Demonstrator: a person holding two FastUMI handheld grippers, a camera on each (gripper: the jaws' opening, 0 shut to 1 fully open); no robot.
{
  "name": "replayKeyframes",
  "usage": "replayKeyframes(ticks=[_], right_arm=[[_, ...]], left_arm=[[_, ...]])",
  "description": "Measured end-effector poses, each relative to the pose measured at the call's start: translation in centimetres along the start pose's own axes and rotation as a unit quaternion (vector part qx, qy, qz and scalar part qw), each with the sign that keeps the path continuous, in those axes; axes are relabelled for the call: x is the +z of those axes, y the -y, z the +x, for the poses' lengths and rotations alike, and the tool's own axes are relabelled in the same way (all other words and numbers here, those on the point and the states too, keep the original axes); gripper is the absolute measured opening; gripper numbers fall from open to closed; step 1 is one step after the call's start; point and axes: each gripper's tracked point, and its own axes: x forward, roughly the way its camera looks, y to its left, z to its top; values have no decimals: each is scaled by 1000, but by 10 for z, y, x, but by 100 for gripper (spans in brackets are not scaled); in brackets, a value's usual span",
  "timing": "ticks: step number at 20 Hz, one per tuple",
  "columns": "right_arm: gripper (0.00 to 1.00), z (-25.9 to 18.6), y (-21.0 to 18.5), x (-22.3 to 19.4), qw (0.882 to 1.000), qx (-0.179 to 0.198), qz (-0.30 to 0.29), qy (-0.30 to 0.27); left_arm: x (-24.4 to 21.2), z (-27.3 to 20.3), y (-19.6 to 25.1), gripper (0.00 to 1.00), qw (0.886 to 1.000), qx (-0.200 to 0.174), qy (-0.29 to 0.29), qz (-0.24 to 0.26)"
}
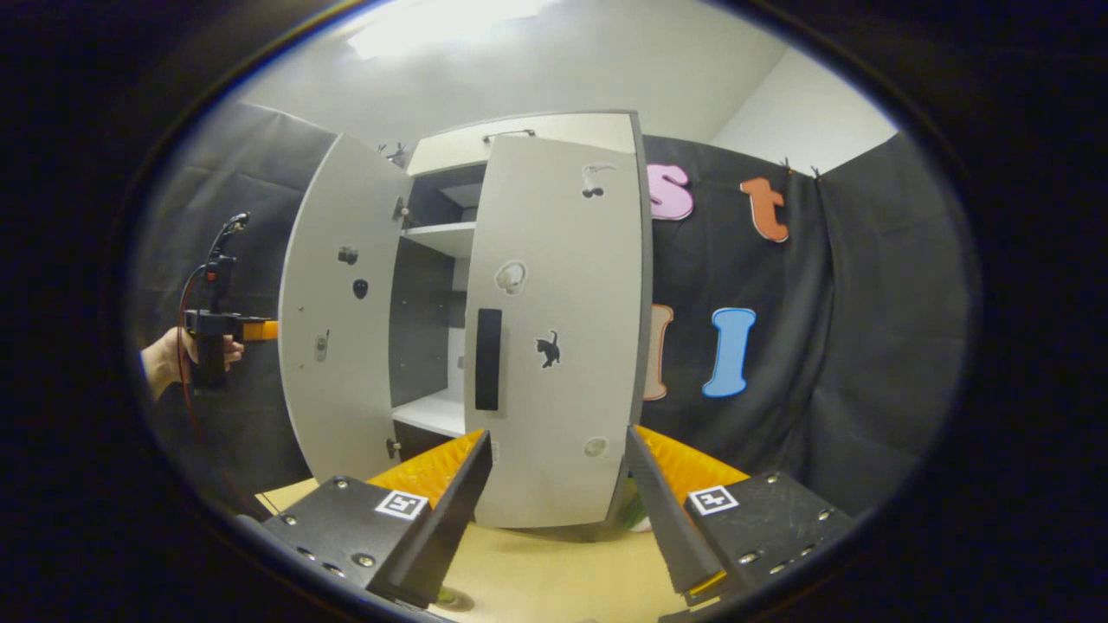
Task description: Grasp the bottle in the cabinet with the left hand and place it on the coaster, then close the right door with the right hand and the left door with the left hand.
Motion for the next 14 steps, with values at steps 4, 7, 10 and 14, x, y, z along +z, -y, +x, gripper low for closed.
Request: replayKeyframes(ticks=[4,7,10,14], right_arm=[[94,-16,11,-5,1000,-6,15,-4],[94,-23,21,-5,1000,-14,12,-5],[94,-34,24,-6,1000,-20,13,-5],[92,-44,21,-5,1000,-24,16,-3]], left_arm=[[-5,-2,44,88,999,-36,-22,-30],[3,-1,53,84,1000,-22,-7,19],[-4,1,66,88,999,-26,-6,29],[-17,-3,83,89,999,-34,-30,4]])
